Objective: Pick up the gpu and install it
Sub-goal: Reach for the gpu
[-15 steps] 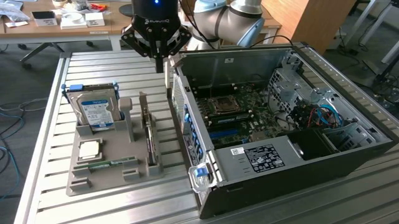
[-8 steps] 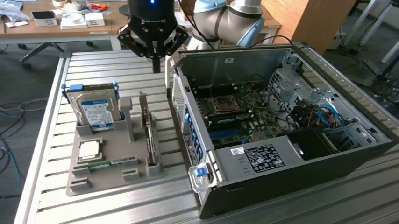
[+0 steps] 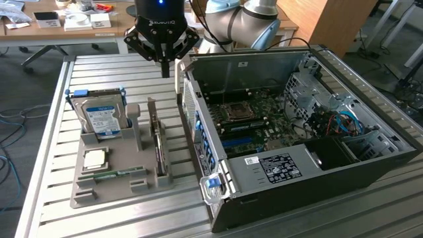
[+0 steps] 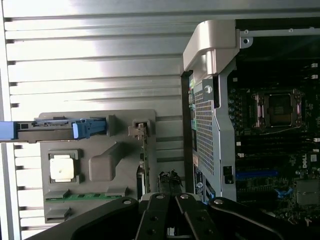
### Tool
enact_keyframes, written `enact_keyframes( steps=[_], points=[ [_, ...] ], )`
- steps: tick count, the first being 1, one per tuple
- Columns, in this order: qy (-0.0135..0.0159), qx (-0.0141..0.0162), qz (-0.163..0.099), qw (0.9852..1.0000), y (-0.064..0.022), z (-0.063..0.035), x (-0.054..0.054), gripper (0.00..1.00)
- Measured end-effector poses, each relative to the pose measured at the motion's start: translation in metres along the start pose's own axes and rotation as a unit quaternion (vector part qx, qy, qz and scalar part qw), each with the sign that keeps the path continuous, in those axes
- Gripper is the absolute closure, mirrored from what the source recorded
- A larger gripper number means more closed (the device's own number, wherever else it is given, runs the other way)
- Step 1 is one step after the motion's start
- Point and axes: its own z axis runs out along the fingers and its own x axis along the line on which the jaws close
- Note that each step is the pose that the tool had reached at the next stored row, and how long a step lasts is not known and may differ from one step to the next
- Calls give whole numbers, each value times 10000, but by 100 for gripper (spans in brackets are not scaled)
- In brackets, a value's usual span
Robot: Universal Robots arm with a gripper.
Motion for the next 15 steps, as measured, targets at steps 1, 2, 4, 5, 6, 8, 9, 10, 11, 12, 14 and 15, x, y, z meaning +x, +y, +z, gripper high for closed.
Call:
enact_keyframes(
  steps=[1,2,4,5,6,8,9,10,11,12,14,15],
  points=[
    [0,0,0,10000,0,0,1,89],
    [0,1,1,10000,0,-1,3,89],
    [0,1,1,10000,-1,-1,14,89],
    [0,1,1,10000,-2,-1,20,89],
    [0,1,1,10000,-2,-1,28,89],
    [0,0,0,10000,-4,-2,47,89],
    [0,0,0,10000,-4,-1,57,89],
    [0,0,0,10000,-5,-2,69,89],
    [0,1,0,10000,-6,-2,81,89],
    [0,0,0,10000,-7,-3,93,89],
    [0,1,0,10000,-9,-3,116,89],
    [0,1,0,10000,-9,-3,127,89]
  ],
)
